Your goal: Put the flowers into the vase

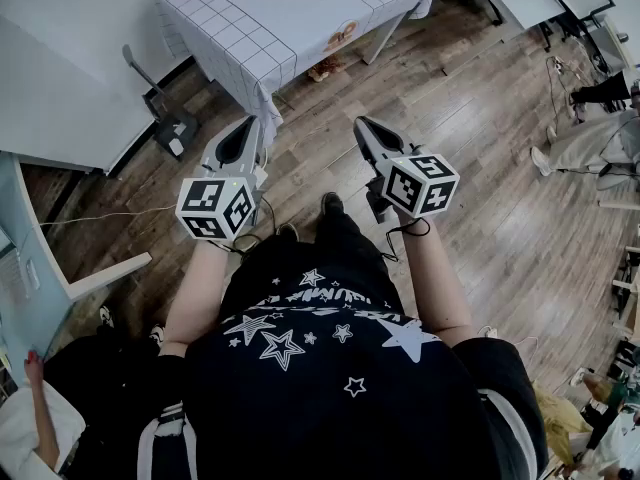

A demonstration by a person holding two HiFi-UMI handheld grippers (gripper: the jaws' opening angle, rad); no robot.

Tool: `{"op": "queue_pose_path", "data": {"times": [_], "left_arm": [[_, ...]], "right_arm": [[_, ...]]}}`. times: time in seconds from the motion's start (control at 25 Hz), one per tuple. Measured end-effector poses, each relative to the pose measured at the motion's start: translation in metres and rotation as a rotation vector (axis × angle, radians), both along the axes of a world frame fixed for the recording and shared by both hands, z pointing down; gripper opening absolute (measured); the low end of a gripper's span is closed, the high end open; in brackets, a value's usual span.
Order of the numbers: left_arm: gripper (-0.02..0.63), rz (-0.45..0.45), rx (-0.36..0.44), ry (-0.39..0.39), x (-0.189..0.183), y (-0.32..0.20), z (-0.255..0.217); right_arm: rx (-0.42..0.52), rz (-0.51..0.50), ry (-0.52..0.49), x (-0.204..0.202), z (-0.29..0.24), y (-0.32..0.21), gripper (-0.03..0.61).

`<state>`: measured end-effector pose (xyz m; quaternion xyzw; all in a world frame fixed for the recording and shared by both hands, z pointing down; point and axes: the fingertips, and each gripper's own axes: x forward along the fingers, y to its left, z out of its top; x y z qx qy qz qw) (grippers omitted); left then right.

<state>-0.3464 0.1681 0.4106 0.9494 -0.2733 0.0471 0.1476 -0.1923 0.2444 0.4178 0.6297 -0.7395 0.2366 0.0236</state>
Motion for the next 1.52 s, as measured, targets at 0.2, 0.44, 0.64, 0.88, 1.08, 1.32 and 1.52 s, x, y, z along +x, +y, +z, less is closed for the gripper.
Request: {"op": "queue_pose_path", "data": {"times": [0.2, 0.44, 0.64, 0.88, 1.08, 1.32, 1.52], "left_arm": [[0.009, 0.049, 0.003, 0.005, -0.007, -0.004, -0.009], [0.008, 0.066, -0.003, 0.031, -0.001, 0.004, -0.009], [0.008, 0.105, 0.016, 0.014, 0.011, 0.020, -0.004], [0.008, 0.098, 0.017, 0.013, 0.004, 0.004, -0.013], [0.009, 0.101, -0.007, 0.018, -0.001, -0.018, -0.011], [0.009, 0.102, 0.034, -0.014, 0.037, -0.004, -0.005], [0.009, 0.108, 0.080, -0.044, 0.069, -0.032, -0.012]], "right_arm": [[-0.017, 0.002, 0.010, -0.011, -0.003, -0.001, 0.012], [-0.030, -0.018, 0.094, -0.014, -0.001, 0.013, 0.012], [-0.027, 0.006, 0.035, -0.006, 0.005, 0.024, 0.012], [-0.033, 0.014, -0.014, -0.008, -0.001, 0.009, 0.012], [-0.038, 0.043, -0.008, -0.008, -0.005, 0.002, 0.012], [0.016, 0.104, -0.007, 0.047, 0.000, 0.017, 0.012], [0.052, 0.085, 0.011, 0.080, -0.012, -0.024, 0.012]]}}
